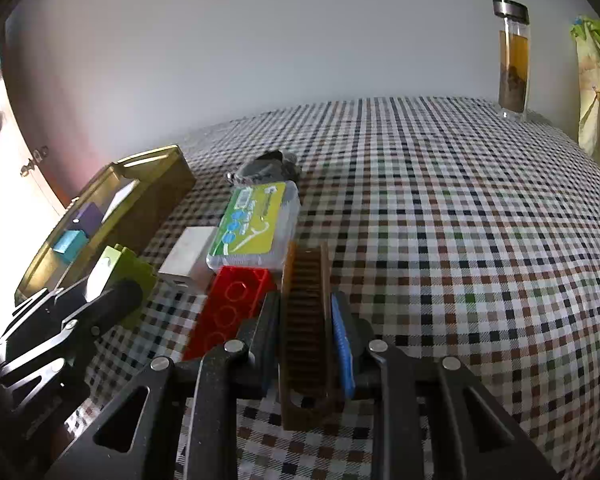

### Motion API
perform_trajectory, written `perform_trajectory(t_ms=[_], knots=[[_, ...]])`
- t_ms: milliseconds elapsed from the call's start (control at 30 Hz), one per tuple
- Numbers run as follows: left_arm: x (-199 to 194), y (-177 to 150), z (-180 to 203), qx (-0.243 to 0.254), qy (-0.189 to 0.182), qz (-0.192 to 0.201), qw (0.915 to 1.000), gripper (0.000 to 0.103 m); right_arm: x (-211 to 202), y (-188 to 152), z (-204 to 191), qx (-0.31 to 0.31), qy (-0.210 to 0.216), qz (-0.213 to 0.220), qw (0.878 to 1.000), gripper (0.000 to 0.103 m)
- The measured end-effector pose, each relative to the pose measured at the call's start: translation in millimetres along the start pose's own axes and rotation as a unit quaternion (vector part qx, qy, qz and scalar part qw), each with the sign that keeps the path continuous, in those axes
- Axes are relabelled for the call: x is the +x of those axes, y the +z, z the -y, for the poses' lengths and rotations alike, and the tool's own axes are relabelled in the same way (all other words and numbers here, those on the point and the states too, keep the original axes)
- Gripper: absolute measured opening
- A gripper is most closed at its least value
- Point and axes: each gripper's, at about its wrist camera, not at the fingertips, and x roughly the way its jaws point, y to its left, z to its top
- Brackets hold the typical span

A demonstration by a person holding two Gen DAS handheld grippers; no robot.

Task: Organize rigid objects
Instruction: 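Grasp the green soccer-ball block with the left tool while the right tool grasps the wooden comb, then lift and carry the soccer-ball block and wooden comb toward the tray with both tools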

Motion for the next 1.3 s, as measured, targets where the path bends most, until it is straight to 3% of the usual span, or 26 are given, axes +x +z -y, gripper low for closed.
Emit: perform_trajectory(t_ms=[633, 1300], knots=[[-18, -1, -1, -0.005, 0.003, 0.052, 0.9986, 0.031, -35, -4, -4, -0.005, 0.023, 0.107, 0.994, 0.028], [-32, -4, 1, -0.002, 0.009, 0.095, 0.9954, 0.031, -48, -9, -7, -0.011, 0.029, 0.152, 0.988, 0.028]])
